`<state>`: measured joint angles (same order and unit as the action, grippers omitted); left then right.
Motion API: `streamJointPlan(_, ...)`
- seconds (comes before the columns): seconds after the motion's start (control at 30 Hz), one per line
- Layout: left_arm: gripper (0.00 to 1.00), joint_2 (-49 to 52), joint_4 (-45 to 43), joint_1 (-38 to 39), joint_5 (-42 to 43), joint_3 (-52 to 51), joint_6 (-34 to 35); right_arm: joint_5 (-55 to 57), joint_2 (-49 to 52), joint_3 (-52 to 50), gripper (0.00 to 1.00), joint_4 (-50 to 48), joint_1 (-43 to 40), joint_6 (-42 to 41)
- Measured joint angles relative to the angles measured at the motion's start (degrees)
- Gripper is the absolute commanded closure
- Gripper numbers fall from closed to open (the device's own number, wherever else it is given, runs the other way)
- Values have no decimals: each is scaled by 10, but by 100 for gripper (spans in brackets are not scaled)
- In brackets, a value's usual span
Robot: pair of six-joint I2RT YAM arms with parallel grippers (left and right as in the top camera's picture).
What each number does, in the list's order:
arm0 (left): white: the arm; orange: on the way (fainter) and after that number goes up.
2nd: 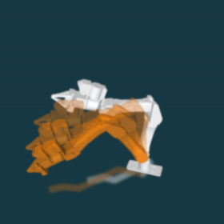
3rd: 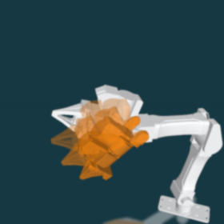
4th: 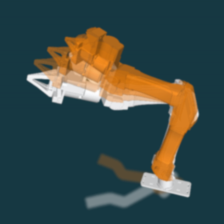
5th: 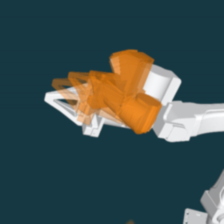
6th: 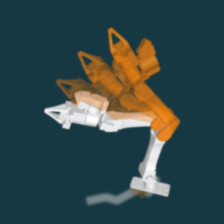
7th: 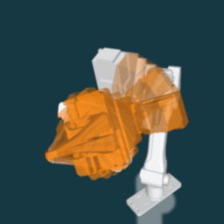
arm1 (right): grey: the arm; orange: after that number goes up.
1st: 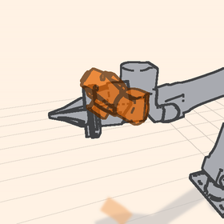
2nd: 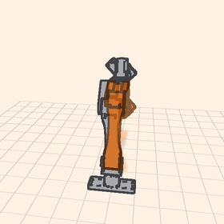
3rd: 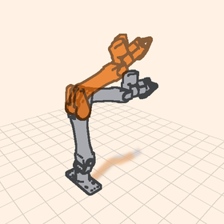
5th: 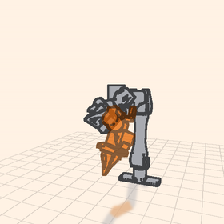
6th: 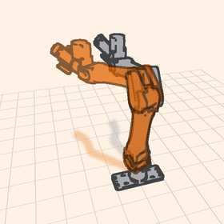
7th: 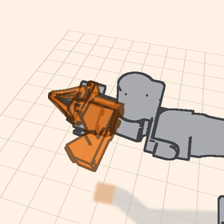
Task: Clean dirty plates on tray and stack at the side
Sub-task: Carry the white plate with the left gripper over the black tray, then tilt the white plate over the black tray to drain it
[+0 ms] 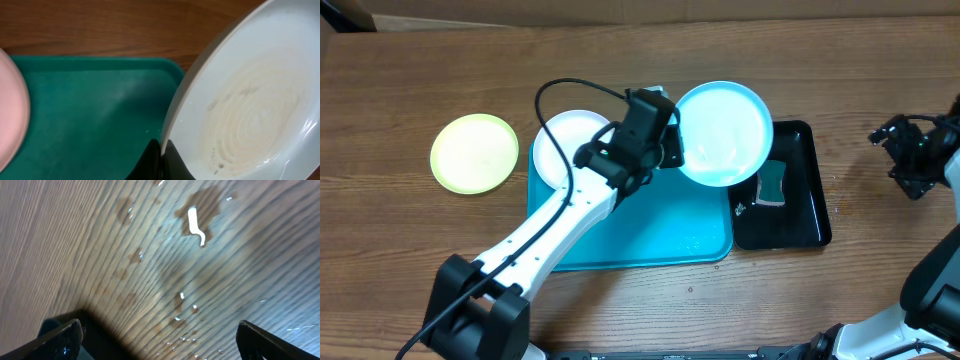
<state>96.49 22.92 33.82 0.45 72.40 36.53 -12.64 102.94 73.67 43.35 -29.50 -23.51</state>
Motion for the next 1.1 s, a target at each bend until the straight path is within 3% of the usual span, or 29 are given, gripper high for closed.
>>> streamJointPlan(0.47, 96, 31, -101, 78, -44, 0, -39, 0, 0, 0, 0, 0, -8, -5)
streamJointPlan(0.83, 96, 31, -111, 157, -160, 0, -150, 0, 0, 0, 0, 0, -8, -5)
streamJointPlan(1.1, 96, 31, -164, 218, -263, 0, -253, 0, 0, 0, 0, 0, -8, -5)
